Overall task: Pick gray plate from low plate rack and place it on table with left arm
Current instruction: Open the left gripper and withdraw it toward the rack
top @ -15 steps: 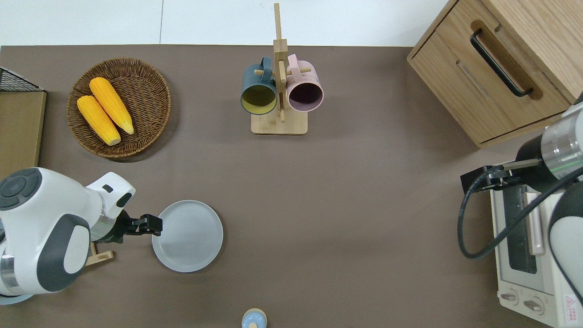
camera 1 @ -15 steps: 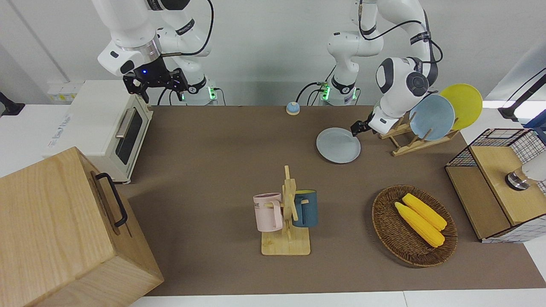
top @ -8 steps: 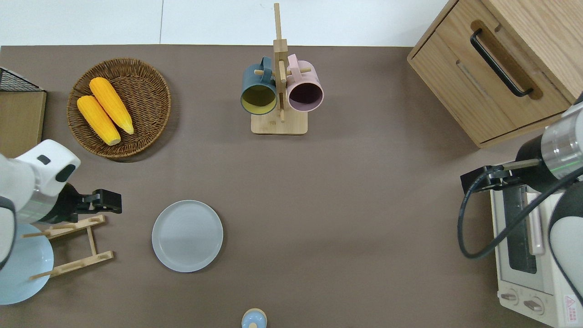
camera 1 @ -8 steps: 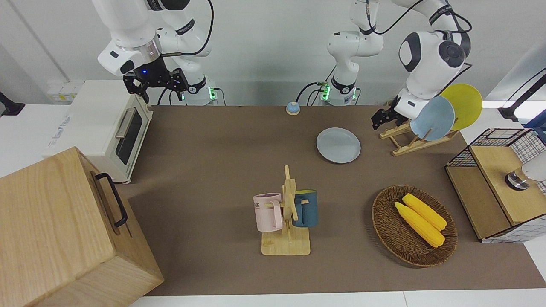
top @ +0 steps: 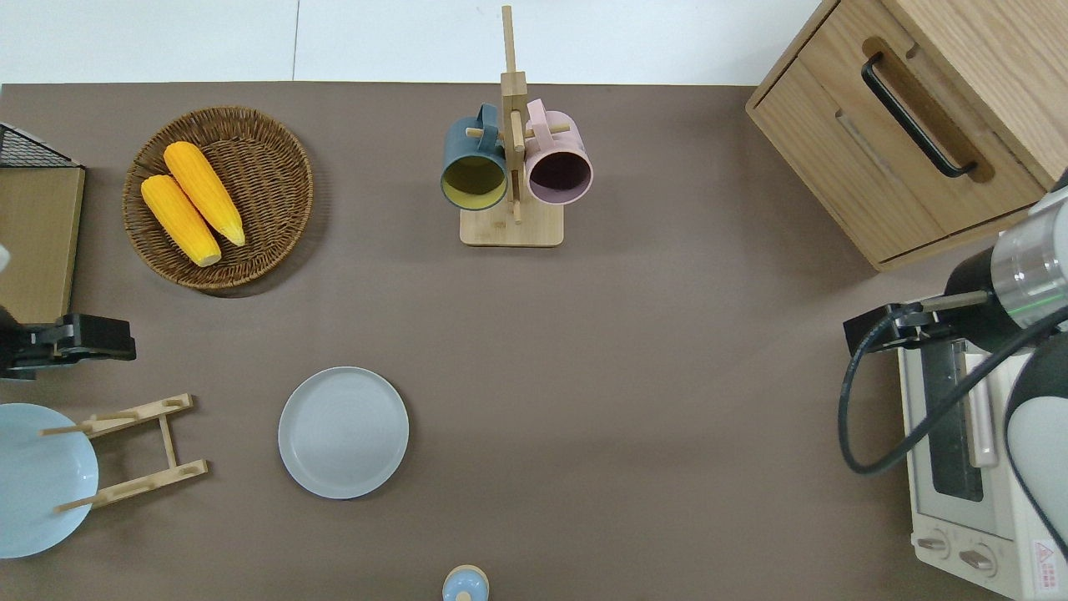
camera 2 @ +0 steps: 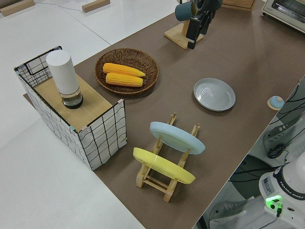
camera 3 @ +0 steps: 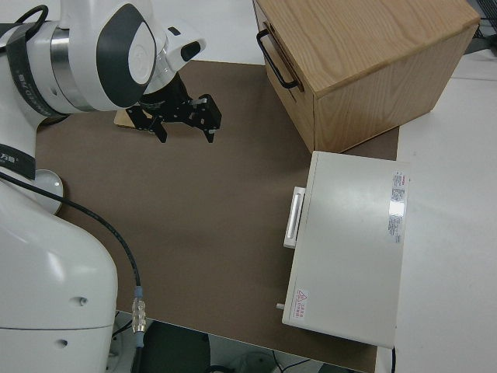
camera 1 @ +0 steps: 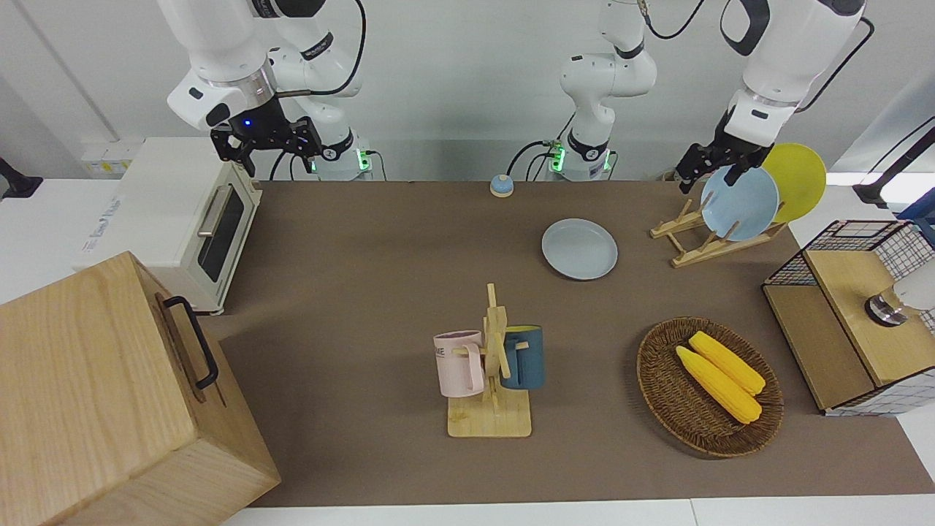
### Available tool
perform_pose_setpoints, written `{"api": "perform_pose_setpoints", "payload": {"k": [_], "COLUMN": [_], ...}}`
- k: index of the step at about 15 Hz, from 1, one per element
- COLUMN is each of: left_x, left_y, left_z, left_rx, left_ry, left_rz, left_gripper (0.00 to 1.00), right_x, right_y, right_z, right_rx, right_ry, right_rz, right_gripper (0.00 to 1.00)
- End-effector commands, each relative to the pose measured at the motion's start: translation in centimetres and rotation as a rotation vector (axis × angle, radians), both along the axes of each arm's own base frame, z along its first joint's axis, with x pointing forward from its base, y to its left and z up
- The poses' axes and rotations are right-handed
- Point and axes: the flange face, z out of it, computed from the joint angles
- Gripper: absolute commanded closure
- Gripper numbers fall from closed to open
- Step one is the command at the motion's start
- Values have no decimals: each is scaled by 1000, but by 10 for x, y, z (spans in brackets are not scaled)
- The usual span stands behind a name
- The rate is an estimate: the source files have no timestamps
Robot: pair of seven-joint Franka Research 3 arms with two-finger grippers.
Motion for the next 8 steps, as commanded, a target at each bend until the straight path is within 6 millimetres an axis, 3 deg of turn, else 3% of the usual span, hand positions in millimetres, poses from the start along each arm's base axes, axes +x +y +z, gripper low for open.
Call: {"api": "perform_pose_setpoints", "payload": {"k": [1,8], "left_x": [-6,-7], "left_y": [1,0], "left_z": [29,30], "left_rx": [8,6], "left_ry": [-15,-16], "left_rz": [-33,-21], "left_gripper": [7,2], "right_x": [-2,-2], "right_y": [-2,-2], "right_z": [5,5], "right_rx": [-9,-9], "right_ry": [1,1], "right_rz": [-16,-16], "right_gripper": [17,17]}}
